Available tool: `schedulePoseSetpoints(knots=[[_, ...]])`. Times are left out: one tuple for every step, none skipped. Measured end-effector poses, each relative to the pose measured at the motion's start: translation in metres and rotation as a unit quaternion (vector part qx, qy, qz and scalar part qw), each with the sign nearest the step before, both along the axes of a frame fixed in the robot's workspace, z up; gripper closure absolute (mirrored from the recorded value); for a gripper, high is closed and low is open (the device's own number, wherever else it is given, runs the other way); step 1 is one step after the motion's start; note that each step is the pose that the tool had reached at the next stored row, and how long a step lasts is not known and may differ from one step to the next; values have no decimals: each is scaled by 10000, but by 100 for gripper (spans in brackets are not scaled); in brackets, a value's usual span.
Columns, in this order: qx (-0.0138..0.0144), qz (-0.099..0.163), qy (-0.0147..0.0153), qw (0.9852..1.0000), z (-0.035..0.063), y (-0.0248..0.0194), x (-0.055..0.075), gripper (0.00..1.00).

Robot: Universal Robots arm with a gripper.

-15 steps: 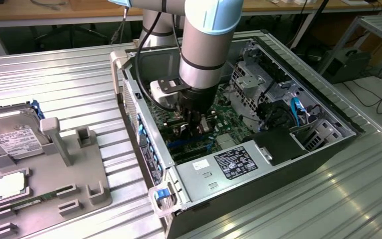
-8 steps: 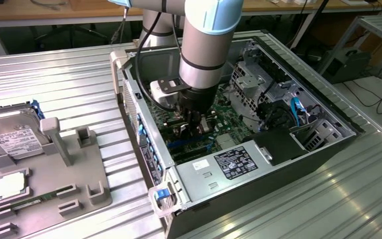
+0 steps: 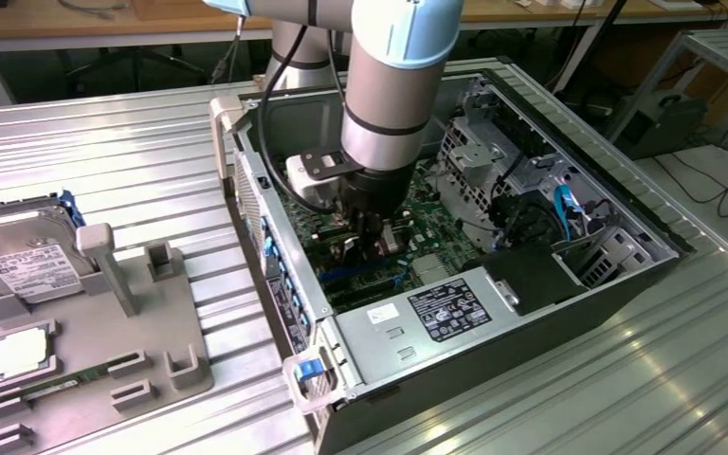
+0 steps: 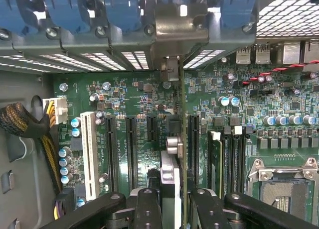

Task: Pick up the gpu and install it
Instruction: 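Insert the gpu into the slot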

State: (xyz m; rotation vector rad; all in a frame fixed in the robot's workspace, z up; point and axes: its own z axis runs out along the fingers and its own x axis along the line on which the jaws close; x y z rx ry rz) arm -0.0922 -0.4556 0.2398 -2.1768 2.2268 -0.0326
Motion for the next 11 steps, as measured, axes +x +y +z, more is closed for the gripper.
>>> schedulePoseSetpoints(knots=[[-1,0,1,10000,-2,0,0,72],[-1,0,1,10000,-2,0,0,72],[-1,0,1,10000,-2,0,0,72],[0,0,0,10000,-2,0,-1,72],[0,0,0,10000,0,0,-2,72],[1,0,0,10000,3,0,-4,72],[1,0,0,10000,3,0,-5,72],[1,0,0,10000,3,0,-5,72],[1,0,0,10000,4,0,-5,72],[0,-1,3,10000,5,0,-7,72],[-1,-1,2,10000,5,0,-7,72]])
